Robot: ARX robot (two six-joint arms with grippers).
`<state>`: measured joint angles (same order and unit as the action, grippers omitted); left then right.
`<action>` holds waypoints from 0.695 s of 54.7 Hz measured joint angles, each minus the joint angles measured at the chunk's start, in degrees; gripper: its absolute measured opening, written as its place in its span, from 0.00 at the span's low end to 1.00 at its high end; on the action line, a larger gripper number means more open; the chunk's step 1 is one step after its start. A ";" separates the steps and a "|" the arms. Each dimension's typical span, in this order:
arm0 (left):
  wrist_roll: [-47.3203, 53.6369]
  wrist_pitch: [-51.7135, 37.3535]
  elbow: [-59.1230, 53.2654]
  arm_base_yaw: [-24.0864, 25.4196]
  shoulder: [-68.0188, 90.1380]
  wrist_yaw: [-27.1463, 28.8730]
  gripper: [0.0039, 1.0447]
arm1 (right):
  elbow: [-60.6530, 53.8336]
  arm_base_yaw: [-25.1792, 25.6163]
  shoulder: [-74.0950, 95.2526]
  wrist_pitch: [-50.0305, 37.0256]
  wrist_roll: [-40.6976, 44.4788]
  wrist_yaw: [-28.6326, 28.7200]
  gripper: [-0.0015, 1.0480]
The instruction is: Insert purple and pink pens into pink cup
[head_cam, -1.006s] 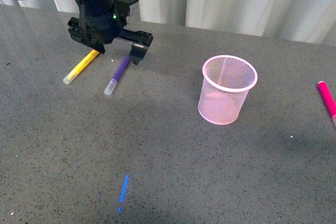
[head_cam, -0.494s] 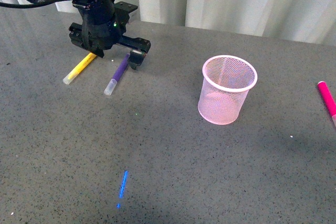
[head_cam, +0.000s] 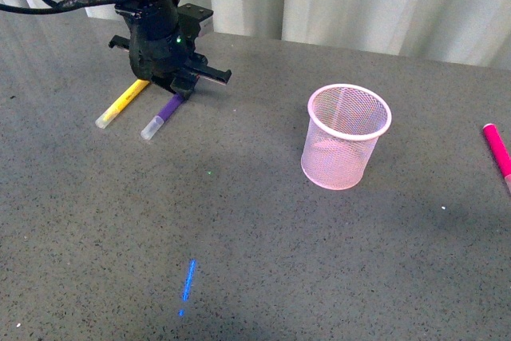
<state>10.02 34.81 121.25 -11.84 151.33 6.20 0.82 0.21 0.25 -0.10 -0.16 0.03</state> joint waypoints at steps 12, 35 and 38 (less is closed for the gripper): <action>-0.76 -0.17 -0.22 0.33 -0.02 0.00 0.11 | 0.00 0.00 0.00 0.00 0.00 0.00 0.93; -9.49 -10.99 -11.19 2.01 -9.81 -5.05 0.11 | 0.00 0.00 0.00 0.00 0.00 0.00 0.93; -11.19 -13.77 -13.49 2.45 -12.57 -6.10 0.11 | 0.00 0.00 0.00 0.00 0.00 0.00 0.93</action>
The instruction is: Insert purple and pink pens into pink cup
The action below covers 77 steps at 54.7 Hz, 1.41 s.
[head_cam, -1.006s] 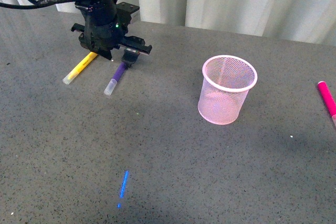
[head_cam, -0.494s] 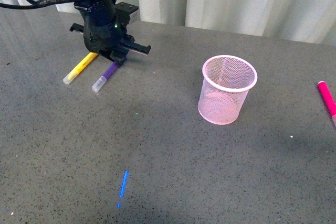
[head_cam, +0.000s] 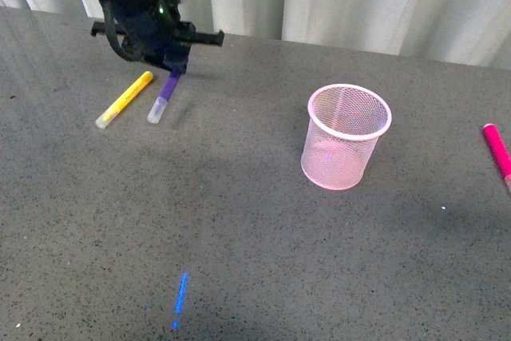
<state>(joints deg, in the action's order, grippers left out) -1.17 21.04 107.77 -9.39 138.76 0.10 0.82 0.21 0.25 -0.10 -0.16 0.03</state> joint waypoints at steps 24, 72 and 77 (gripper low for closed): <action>-20.76 -40.61 -28.11 6.08 -27.50 -3.04 0.11 | 0.00 0.00 0.00 0.00 0.00 0.00 0.93; -30.75 -77.37 -42.75 -15.61 -17.75 -4.66 0.11 | 0.00 0.00 0.00 0.02 0.00 0.00 0.93; -31.32 -83.43 -44.54 -16.37 -15.34 -3.32 0.11 | 0.00 0.00 0.00 0.00 0.00 0.00 0.93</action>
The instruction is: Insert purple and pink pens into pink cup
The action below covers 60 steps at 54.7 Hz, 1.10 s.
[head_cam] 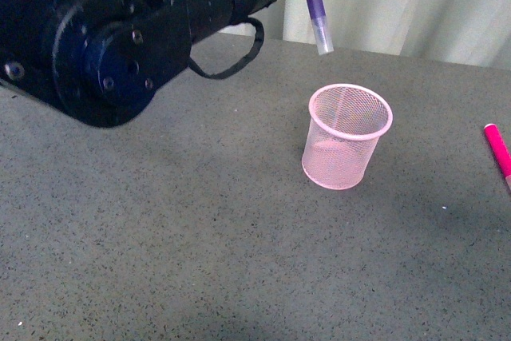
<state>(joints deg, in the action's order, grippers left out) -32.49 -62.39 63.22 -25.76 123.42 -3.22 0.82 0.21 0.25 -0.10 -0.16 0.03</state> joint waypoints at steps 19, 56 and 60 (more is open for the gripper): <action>-1.20 -12.04 -1.99 -2.08 6.32 0.63 0.11 | 0.00 0.00 0.00 0.00 0.00 0.00 0.93; -3.21 -12.98 0.37 -6.88 12.17 3.30 0.11 | 0.00 0.00 0.00 0.00 0.00 0.00 0.93; -3.19 -12.98 0.70 -6.88 12.39 3.41 0.11 | 0.00 0.00 0.00 0.02 0.00 0.00 0.93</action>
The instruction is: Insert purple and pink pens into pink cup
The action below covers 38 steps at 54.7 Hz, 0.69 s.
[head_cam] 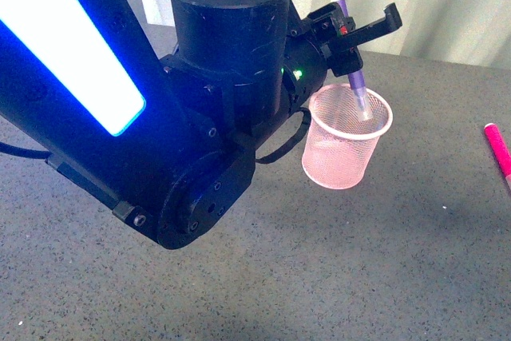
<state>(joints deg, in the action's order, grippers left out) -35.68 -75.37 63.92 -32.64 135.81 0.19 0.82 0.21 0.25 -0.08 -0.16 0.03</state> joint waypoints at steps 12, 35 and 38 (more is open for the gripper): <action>0.20 0.94 0.39 0.13 0.55 -0.26 0.30 | 0.00 0.00 0.00 -0.02 0.00 0.00 0.93; 0.70 -1.46 -0.17 0.79 0.76 -1.49 0.95 | 0.00 0.00 0.00 -0.02 0.00 0.00 0.93; 1.20 -2.38 -0.17 0.98 0.79 -2.14 0.94 | 0.00 0.00 0.00 -0.02 0.00 0.00 0.93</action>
<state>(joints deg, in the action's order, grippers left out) -34.48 -77.76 63.75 -31.66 136.59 -1.96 0.82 0.21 0.25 -0.10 -0.16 0.03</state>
